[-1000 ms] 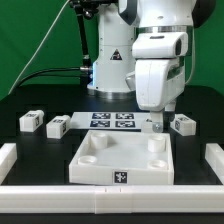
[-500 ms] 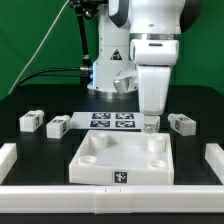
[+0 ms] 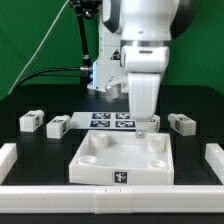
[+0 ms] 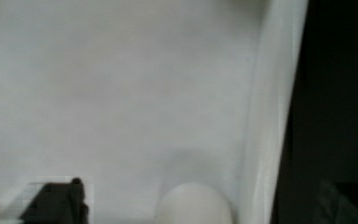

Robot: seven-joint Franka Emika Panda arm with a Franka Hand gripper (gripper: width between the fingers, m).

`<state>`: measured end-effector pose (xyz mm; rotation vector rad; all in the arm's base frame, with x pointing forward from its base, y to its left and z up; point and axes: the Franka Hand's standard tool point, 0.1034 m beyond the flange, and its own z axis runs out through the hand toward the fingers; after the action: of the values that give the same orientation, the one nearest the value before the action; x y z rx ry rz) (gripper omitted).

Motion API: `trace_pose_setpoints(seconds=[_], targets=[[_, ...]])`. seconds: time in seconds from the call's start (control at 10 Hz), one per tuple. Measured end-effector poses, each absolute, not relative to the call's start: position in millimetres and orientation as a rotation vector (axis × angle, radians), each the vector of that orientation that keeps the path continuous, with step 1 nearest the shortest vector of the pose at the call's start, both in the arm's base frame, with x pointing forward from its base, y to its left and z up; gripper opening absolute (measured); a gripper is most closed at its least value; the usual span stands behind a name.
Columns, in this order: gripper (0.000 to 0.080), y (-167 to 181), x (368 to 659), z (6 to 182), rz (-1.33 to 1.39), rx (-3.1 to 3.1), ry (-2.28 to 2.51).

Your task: Assemble one leg

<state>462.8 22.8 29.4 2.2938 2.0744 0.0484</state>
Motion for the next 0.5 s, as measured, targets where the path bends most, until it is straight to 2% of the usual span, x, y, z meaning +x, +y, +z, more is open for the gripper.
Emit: trace_pose_setpoints(seconds=[0.3, 0.5], targets=[[0.065, 27, 457, 14.1, 0.053, 2.312, 2.073], [0.065, 30, 458, 10.4, 0.051, 2.308, 2.084]])
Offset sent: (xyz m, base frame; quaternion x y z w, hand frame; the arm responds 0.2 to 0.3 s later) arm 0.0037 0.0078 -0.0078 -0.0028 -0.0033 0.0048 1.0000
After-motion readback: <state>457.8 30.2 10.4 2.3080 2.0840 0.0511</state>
